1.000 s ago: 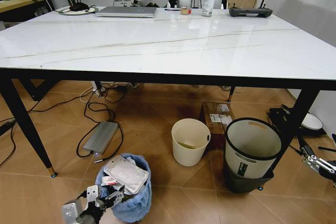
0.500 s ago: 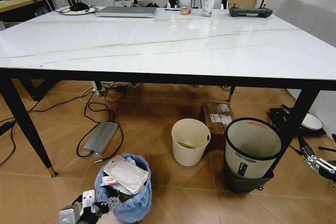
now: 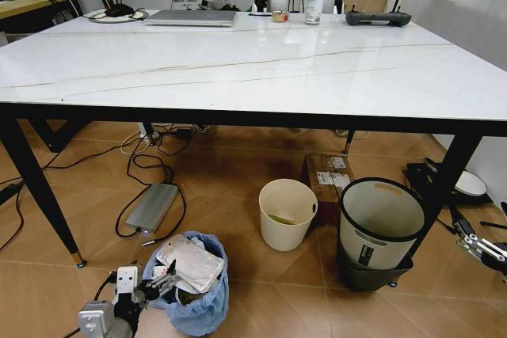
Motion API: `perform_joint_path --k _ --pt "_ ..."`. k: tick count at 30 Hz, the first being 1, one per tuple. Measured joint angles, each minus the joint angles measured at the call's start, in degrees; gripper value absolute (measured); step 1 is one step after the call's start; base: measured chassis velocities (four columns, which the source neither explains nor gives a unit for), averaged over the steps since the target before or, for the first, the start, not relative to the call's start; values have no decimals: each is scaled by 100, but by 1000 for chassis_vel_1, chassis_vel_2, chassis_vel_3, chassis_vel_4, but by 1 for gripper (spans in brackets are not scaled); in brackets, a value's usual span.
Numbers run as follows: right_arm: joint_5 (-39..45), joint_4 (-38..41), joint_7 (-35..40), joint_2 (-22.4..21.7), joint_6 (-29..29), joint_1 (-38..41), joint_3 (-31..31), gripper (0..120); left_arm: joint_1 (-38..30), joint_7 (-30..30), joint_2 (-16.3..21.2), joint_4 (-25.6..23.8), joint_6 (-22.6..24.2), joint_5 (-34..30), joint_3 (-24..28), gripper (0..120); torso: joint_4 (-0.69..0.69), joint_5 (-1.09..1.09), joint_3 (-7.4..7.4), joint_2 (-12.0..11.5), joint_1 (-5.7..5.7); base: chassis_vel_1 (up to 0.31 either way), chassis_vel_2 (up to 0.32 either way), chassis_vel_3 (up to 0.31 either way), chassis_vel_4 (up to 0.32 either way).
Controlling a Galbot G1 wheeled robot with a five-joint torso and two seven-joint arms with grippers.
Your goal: Pick up the trash bin and place the trash from the table into it.
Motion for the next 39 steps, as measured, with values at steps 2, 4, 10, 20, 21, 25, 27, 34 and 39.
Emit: perform_joint_path --k 2,4,10,20,21,25,27,34,39 --pt "0 0 0 0 0 0 0 100 -53 149 -30 26 -411 454 0 100 0 1 0 0 0 0 0 0 0" --pt "0 0 0 0 0 0 0 100 -159 381 -78 64 -1151 1107 -41 100 0 1 0 0 0 0 0 0 0" --pt "0 0 0 0 0 0 0 100 -333 504 -138 -80 -1367 1240 -70 100 0 1 0 0 0 0 0 0 0" --pt "0 0 0 0 0 0 0 100 -595 454 -131 247 -1361 999 -71 100 0 1 0 0 0 0 0 0 0" --pt "0 0 0 0 0 0 0 100 -597 451 -128 254 -1345 983 -71 100 0 1 0 0 0 0 0 0 0" --pt "0 0 0 0 0 0 0 100 -596 446 -127 255 -1334 973 -71 100 0 1 0 0 0 0 0 0 0" --pt "0 0 0 0 0 0 0 100 -594 443 -126 256 -1327 970 -71 100 0 1 0 0 0 0 0 0 0" --pt "0 0 0 0 0 0 0 100 -591 438 -123 256 -1318 963 -69 100 0 1 0 0 0 0 0 0 0" --pt "0 0 0 0 0 0 0 100 -589 436 -122 255 -1314 961 -69 100 0 1 0 0 0 0 0 0 0"
